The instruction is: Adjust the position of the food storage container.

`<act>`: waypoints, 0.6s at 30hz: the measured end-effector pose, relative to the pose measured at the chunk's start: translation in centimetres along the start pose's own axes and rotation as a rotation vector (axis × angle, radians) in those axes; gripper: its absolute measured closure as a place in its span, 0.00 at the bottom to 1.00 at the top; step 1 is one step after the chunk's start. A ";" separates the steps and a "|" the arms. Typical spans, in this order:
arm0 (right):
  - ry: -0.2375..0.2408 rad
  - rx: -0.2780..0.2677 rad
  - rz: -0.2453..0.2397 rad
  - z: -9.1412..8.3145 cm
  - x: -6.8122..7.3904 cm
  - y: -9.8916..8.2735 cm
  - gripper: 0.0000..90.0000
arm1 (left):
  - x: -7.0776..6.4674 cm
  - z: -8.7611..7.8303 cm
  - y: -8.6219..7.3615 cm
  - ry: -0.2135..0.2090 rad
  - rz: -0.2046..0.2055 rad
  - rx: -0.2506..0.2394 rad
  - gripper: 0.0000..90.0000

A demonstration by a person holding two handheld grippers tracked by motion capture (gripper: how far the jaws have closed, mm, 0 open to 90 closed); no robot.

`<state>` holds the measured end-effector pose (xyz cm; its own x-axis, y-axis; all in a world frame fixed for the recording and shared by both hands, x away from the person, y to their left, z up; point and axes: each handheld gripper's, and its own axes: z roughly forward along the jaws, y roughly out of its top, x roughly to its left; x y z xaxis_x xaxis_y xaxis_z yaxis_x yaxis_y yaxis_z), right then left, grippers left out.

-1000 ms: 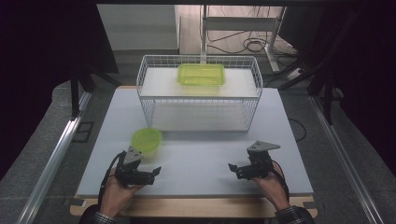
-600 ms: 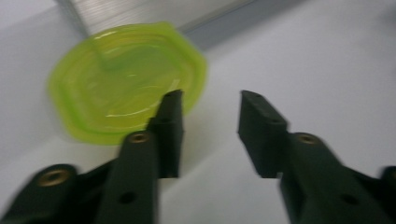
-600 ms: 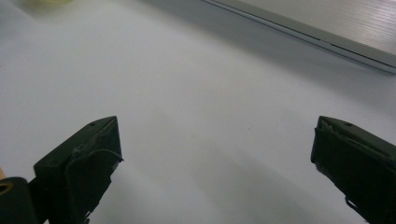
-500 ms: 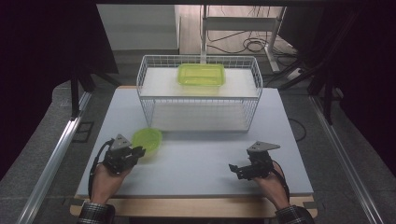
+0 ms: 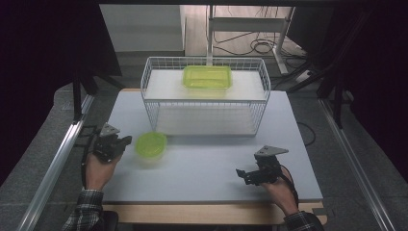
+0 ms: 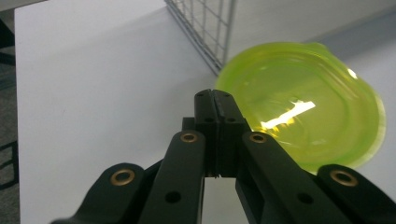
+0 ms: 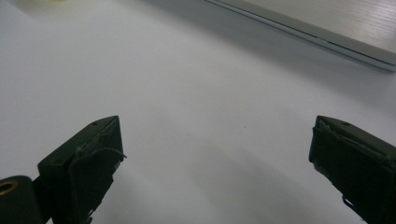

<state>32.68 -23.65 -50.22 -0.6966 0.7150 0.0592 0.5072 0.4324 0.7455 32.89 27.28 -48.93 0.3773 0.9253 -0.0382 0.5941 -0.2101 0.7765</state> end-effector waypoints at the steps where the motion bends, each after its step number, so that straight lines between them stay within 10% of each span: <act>1: 0.000 0.001 0.000 0.0 0.0 0.0 0.03 | 0.1 0.3 0.0 0.007 -0.003 0.000 1.00; 18: -0.004 0.027 -0.004 0.3 -0.4 -0.4 0.04 | -0.3 4.4 0.8 0.032 0.026 0.014 1.00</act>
<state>32.95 -23.96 -50.69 -0.6964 0.7156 0.0539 0.5182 0.4495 0.7277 36.36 25.50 -51.04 0.3697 0.9292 0.0024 0.5940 -0.2384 0.7683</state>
